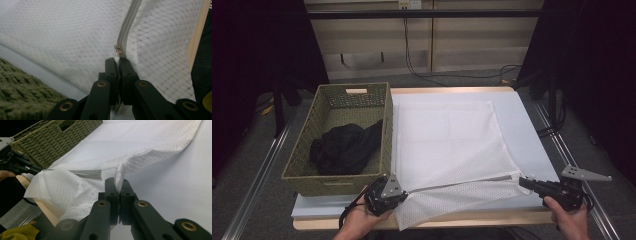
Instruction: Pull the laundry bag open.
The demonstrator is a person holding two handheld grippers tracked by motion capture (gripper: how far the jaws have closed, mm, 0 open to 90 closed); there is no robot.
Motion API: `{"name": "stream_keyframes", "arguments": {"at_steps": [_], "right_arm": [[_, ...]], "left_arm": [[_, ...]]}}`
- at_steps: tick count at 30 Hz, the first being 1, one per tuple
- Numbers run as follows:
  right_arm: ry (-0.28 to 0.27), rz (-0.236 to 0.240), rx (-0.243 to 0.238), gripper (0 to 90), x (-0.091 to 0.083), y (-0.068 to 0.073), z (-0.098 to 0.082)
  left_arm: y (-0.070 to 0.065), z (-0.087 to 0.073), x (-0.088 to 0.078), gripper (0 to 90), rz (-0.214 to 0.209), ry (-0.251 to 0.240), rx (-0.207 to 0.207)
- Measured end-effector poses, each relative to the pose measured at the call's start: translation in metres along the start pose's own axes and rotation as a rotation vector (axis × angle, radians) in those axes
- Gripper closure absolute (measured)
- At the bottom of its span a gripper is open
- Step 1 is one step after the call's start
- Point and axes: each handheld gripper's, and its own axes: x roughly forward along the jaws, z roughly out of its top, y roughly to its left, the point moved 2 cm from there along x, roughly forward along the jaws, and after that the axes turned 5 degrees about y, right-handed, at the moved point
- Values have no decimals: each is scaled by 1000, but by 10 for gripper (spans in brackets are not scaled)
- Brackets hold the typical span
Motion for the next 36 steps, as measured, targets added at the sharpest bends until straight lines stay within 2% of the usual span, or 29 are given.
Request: {"name": "stream_keyframes", "arguments": {"at_steps": [5, 7, 8, 9, 15, 18, 21, 23, 25, 26, 27, 30, 31, 33, 35, 36], "right_arm": [[2, -5, -1, 875, 1, -1, 0], [5, -10, -1, 875, 0, -1, -1], [5, -8, -3, 875, 0, -1, -1], [6, -13, -3, 875, 1, -1, -2], [12, -9, 0, 875, 1, 0, -3], [14, -9, -6, 875, 1, 1, -4], [6, -13, -3, 875, 0, 1, -3], [15, -14, -1, 875, 0, 1, -4], [16, -21, -6, 875, 0, 1, -4], [13, -21, -3, 876, 0, 0, -4], [7, -18, 3, 876, -2, -1, -4], [4, -37, 7, 876, -3, -5, -4], [5, -37, 15, 876, -4, -5, -4], [1, -34, 16, 876, -4, -6, -4], [4, -37, 15, 876, -4, -5, -4], [2, -35, 14, 876, -4, -5, -4]], "left_arm": [[1, -2, -6, 868, 20, 7, 6], [1, -4, -7, 868, 12, 1, 8], [1, -5, -8, 868, 20, -10, -7], [3, -6, -10, 868, 22, 5, 1], [3, -12, -16, 868, 34, 2, -15], [4, -11, -19, 868, 39, -24, -21], [2, -11, -20, 868, 46, -15, -1], [0, -13, -18, 868, 46, -10, -10], [0, -15, -19, 868, 66, 10, 6], [2, -18, -20, 868, 66, 24, -3], [3, -21, -20, 868, 60, 15, -15], [7, -27, -22, 868, 80, 28, -25], [9, -30, -26, 868, 74, 9, -46], [9, -30, -29, 868, 86, 20, -45], [9, -31, -26, 868, 74, 15, -53], [9, -32, -25, 868, 66, 16, -44]]}}
